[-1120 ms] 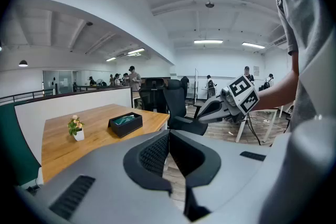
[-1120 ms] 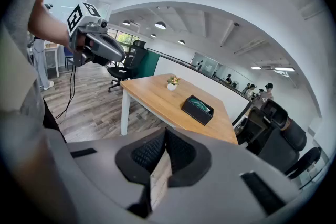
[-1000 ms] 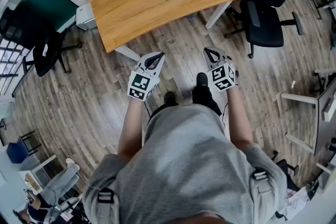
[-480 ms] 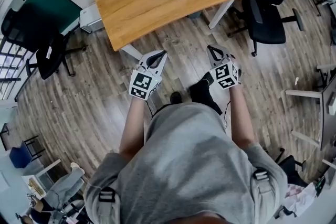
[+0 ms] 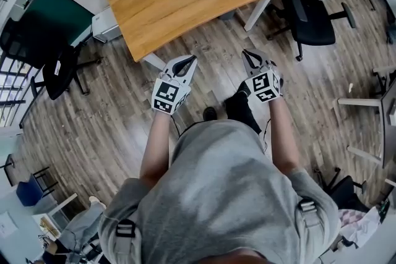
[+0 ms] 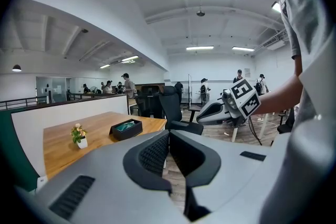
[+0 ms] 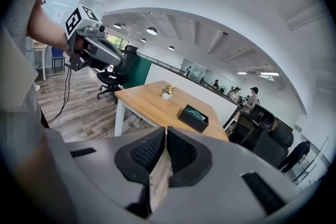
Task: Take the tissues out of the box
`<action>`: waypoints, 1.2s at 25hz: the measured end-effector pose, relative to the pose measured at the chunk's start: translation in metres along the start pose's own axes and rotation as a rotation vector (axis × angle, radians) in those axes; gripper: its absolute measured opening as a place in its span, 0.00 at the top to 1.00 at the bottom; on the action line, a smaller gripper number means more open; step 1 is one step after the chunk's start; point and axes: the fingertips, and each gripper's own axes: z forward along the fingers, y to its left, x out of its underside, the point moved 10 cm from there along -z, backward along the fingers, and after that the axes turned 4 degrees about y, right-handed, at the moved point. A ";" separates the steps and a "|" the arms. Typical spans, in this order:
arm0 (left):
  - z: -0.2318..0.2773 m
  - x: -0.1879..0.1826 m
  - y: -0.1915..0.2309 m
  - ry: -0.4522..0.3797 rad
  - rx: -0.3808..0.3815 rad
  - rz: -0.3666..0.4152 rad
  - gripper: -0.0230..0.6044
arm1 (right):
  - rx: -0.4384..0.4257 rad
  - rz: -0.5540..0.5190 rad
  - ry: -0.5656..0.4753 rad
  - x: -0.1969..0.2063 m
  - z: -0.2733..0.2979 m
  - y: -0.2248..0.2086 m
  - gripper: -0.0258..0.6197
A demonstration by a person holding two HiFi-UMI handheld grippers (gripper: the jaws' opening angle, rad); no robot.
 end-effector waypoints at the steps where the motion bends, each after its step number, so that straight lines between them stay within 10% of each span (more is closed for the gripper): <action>1: 0.000 0.000 0.001 0.000 0.000 0.002 0.93 | -0.002 0.003 0.000 0.000 0.000 0.001 0.93; 17: -0.008 0.001 0.004 -0.012 0.017 0.004 0.92 | -0.031 0.045 -0.075 -0.013 0.001 0.005 0.81; 30: -0.010 0.001 0.014 0.000 -0.011 0.009 0.65 | -0.081 0.042 -0.135 -0.026 0.009 0.007 0.46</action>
